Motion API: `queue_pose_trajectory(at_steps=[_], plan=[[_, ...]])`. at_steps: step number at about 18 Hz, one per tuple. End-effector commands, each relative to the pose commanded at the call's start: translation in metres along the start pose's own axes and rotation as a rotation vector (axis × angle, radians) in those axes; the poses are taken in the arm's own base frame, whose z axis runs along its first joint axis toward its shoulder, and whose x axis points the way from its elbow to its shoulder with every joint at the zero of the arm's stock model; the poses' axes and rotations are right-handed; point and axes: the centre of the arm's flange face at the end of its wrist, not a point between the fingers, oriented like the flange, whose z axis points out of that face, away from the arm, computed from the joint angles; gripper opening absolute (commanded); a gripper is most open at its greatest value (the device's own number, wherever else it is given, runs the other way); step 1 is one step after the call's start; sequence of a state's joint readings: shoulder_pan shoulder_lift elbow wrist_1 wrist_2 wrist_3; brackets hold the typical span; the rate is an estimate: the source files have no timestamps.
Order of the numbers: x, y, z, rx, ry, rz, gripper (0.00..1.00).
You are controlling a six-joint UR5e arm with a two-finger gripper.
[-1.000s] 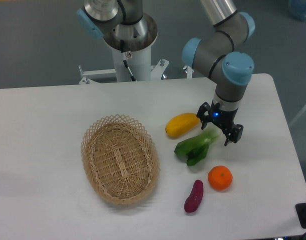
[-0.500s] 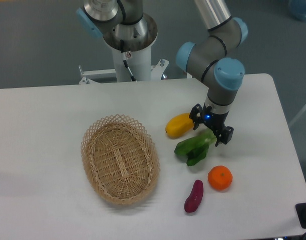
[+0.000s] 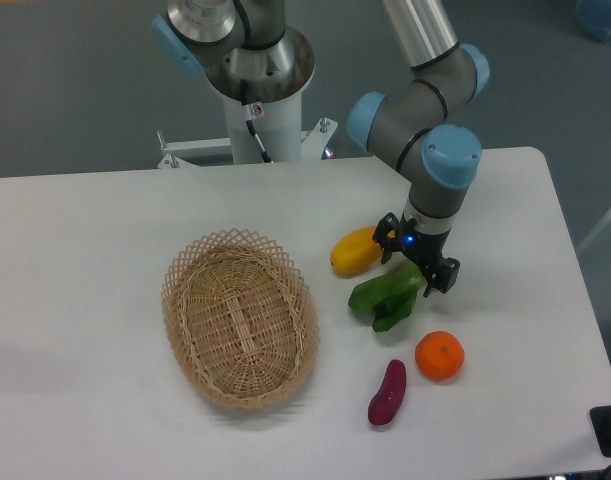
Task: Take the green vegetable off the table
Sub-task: 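Close the gripper on the bok choy stem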
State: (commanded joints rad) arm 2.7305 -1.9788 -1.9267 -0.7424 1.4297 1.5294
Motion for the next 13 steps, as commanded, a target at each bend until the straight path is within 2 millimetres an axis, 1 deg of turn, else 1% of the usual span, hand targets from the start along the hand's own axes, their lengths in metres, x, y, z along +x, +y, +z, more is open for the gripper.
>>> queue_pose_trajectory(at_steps=[2,3,6,7,10,11,13], plan=[[-0.0018,0.0014,0.0009,-0.014,-0.001,0.000,0.99],[-0.0016,0.0022,0.0026,-0.027,0.002,0.003,0.95],[-0.0011,-0.0007,0.0025,-0.041,0.000,0.015,0.77],[-0.0021,-0.0010,0.0014,-0.041,-0.006,0.016,0.73],[-0.0030,-0.0020,0.0004,-0.040,-0.014,0.020,0.67],[-0.0030,-0.0020,0.0004,-0.040,-0.014,0.021,0.59],[-0.0042,-0.0024,-0.0016,-0.040,-0.018,0.024,0.55]])
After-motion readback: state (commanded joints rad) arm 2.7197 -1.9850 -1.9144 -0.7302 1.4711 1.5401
